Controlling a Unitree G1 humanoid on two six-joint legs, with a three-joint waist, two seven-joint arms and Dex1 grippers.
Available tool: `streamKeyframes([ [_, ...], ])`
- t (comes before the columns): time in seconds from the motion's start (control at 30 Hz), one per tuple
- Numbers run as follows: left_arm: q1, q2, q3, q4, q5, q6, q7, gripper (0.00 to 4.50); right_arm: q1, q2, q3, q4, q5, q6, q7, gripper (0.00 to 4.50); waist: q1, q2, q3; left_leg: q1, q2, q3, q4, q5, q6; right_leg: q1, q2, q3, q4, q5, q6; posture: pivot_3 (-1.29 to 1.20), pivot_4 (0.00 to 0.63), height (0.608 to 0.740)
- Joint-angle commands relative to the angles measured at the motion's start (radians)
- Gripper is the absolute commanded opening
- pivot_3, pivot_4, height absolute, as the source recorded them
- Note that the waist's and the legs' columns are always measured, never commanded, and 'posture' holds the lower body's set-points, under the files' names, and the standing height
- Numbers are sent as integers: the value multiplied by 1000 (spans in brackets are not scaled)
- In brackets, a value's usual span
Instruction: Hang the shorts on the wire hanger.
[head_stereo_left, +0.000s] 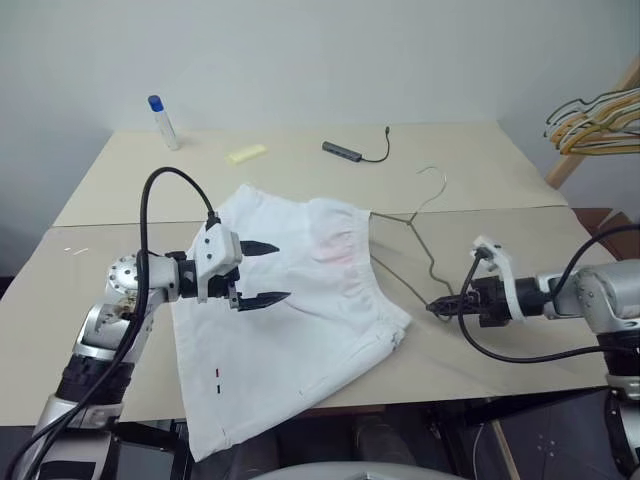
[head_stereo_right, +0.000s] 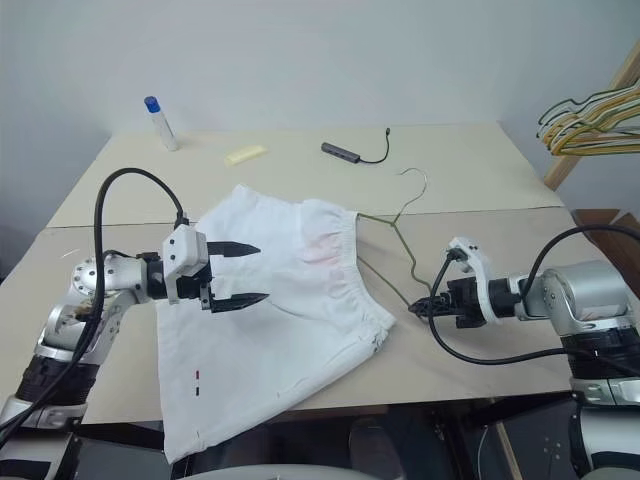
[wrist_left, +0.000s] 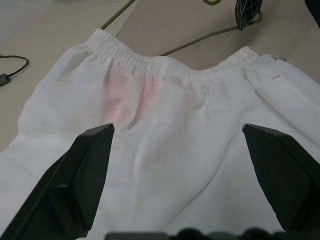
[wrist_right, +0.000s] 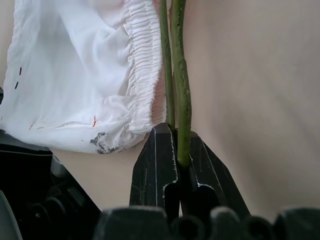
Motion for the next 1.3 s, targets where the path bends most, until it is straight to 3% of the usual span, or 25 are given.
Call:
streamKeyframes([
  [0.03, -69, -12, 59, 10, -45, -23, 11, 4466, -13, -11, -73, -101, 16, -113, 14, 0, 0, 0, 0, 0, 0, 0, 0, 0, 0, 0, 0, 0, 0, 0, 0, -104, 0, 740],
  [0.2, -182, -21, 141, 66, -122, -21, 9, 4466, -18, -10, -73, -214, 31, -203, 46, 0, 0, 0, 0, 0, 0, 0, 0, 0, 0, 0, 0, 0, 0, 0, 0, -97, 0, 740],
  [0.33, -349, 1, 200, 192, -132, -13, 39, 4466, -38, 6, 12, -285, -24, -302, 50, 0, 1, 0, 0, 0, 0, -1, 0, 0, 0, 0, 0, -1, 0, 0, 0, -85, 0, 740],
  [0.57, -516, 102, 189, 387, -154, -89, -237, 4466, -89, 46, 138, -289, -98, -414, 73, 0, -5, 0, 0, -1, 0, -1, 0, 0, 0, -1, 0, -1, 0, 0, 0, -57, 0, 740],
  [0.7, -558, 183, 73, 464, -138, -141, -463, 4466, -130, 73, 184, -266, -131, -458, 91, 0, -3, 0, 0, -1, 0, -1, 0, 0, 0, -1, 0, -1, 1, 0, 0, -48, 0, 740],
  [0.87, -594, 243, -123, 490, -133, -243, -471, 4466, -164, 82, 217, -248, -168, -488, 113, 0, 6, 0, 0, -1, 0, -1, 0, 0, 0, -1, 0, -1, 1, 0, 0, -35, 0, 740],
  [1.1, -680, 242, -267, 596, -103, -291, -471, 4466, -173, 88, 246, -254, -208, -521, 131, 0, 22, 0, 0, -5, 0, 0, 1, 0, 0, -6, 0, -1, 2, 0, 0, -48, 0, 740],
  [1.2, -695, 246, -306, 612, -127, -276, -471, 3992, -162, 85, 256, -265, -223, -530, 129, 0, 21, 0, 0, -7, 0, 0, 1, 0, 0, -9, 0, 0, 3, 0, 0, -54, 0, 740],
  [1.3, -701, 241, -332, 628, -130, -282, -471, 3128, -155, 85, 257, -273, -230, -531, 131, 0, 21, 0, 0, -9, 0, 0, 2, 0, 0, -13, 0, 0, 5, 0, 0, -59, 0, 740],
])
